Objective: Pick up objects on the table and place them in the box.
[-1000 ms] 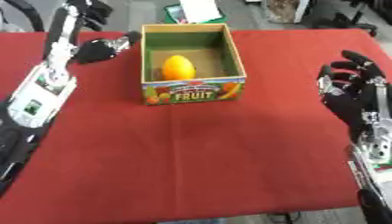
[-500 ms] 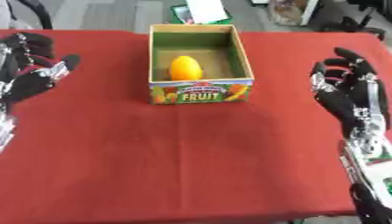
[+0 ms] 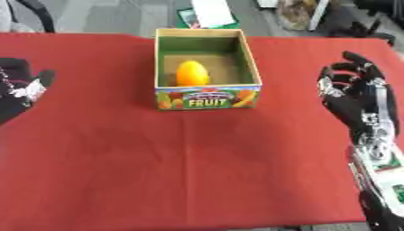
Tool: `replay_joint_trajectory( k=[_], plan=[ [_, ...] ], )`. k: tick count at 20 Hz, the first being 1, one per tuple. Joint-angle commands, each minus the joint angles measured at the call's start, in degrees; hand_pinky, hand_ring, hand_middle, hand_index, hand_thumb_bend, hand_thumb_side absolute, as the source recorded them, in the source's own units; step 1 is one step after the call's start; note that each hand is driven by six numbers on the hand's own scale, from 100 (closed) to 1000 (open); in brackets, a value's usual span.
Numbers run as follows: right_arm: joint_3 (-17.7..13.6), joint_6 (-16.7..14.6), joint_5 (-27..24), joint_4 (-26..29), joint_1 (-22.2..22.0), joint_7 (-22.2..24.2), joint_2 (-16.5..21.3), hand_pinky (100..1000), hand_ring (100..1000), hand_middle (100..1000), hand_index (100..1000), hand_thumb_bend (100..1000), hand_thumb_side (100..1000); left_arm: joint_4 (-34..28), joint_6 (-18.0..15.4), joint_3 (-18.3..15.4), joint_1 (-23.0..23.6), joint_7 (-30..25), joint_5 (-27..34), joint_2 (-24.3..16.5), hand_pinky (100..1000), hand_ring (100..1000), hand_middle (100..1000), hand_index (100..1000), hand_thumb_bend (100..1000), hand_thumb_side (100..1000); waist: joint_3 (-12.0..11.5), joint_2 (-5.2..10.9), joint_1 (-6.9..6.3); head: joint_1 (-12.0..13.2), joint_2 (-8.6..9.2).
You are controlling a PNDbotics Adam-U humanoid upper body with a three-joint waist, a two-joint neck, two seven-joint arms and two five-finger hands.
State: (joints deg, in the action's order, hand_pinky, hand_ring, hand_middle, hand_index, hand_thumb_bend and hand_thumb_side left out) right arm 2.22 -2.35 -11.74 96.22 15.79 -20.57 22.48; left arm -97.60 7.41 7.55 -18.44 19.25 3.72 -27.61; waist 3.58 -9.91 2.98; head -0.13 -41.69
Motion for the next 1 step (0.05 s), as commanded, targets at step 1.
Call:
replay_joint_trajectory(
  k=[1],
  plan=[
    [-0.64, -0.09, -0.52, 0.77, 0.45, -0.21, 1.03, 631, 618, 635, 810, 184, 105, -0.67, -0.59, -0.89, -0.32, -0.39, -0.24, -0.29, 580, 592, 541, 637, 665, 330, 0.13, 0.85, -0.07, -0.14, 0.6]
  ],
)
